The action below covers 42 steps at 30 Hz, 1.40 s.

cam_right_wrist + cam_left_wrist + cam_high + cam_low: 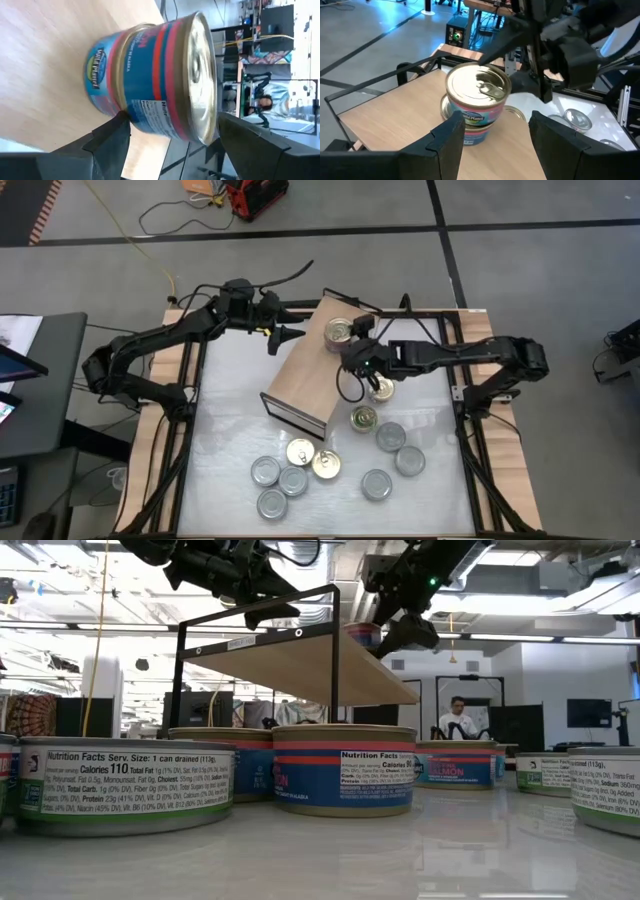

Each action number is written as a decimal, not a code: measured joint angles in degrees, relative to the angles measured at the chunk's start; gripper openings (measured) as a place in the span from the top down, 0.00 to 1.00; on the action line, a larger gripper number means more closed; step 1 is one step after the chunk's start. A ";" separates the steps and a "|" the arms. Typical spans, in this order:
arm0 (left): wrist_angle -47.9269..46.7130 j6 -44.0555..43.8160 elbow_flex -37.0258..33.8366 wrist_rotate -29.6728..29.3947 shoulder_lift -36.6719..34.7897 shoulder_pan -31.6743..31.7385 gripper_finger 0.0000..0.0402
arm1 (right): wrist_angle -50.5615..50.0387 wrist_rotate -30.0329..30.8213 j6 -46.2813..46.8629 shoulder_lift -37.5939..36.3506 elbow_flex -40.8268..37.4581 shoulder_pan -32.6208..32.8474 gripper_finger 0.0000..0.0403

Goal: Stack canned seafood by type on shelf
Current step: Stack the blue tuna can on top of the blue tuna can on the shelf, then stack the blue tuna can on top of the stacked blue tuna cans on the shelf

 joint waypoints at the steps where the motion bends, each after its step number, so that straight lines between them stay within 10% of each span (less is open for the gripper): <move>1: 0.00 -0.06 0.00 0.01 0.00 0.00 0.48 | -0.33 -0.23 0.54 -0.02 0.38 -0.47 0.18; 42: -14.32 8.79 0.61 -6.85 -11.23 0.79 0.48 | 18.94 3.62 -10.21 9.25 0.98 0.08 0.18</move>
